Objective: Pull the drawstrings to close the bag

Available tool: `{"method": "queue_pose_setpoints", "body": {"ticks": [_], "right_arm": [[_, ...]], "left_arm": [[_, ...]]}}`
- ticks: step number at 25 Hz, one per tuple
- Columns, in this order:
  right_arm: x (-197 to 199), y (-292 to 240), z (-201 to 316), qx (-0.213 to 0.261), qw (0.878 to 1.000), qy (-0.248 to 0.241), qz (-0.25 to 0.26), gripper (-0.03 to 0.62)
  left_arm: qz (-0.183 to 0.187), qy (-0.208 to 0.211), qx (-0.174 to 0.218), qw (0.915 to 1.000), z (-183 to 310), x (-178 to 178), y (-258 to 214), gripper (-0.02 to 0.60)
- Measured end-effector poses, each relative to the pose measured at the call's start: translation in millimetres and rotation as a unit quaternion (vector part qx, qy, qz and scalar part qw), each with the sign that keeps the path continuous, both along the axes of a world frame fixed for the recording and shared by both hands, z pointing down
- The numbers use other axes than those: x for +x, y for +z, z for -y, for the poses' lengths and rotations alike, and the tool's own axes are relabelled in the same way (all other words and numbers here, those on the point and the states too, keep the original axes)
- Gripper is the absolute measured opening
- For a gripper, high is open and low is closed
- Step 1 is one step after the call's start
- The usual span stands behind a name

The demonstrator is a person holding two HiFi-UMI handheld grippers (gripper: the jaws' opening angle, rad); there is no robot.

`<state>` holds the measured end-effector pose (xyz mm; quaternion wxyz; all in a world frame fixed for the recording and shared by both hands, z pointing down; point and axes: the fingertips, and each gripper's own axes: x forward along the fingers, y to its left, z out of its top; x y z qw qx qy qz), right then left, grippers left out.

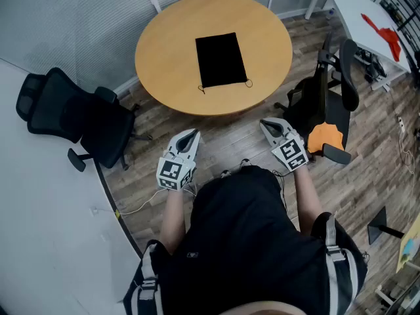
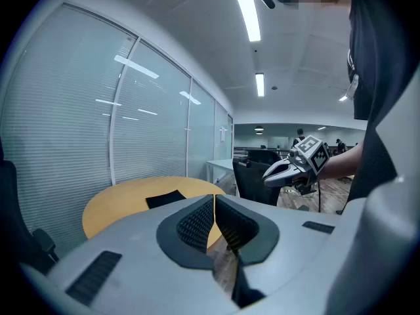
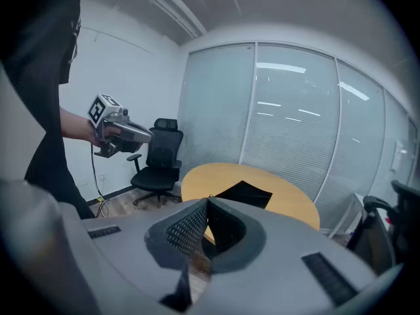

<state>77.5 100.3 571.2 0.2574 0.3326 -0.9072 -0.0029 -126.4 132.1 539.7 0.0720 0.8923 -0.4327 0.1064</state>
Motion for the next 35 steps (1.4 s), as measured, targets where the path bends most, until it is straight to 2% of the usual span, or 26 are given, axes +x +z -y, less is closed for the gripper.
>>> {"method": "queue_pose_setpoints", "body": {"ticks": [15,23,28,35], "right_arm": [[1.6,7.6,-4.2,-0.002,1.000,0.017,-0.001,0.058],[17.1,7.8,4.9,-0.014,1.000,0.014,0.013,0.058],[23.2,1.6,13.3,-0.023,0.999,-0.011,0.031,0.058],[29.2,4.8,23.8,-0.024,0.999,-0.039,0.023,0.058]], "left_arm": [[-0.007,0.004,-0.010,0.9999,1.4,-5.1,12.3,0.018],[-0.004,-0.007,-0.015,0.9999,16.5,8.6,12.3,0.018],[0.005,-0.016,-0.020,0.9996,24.0,19.8,10.6,0.018],[0.010,-0.032,-0.018,0.9993,31.1,35.6,2.9,0.018]]}}
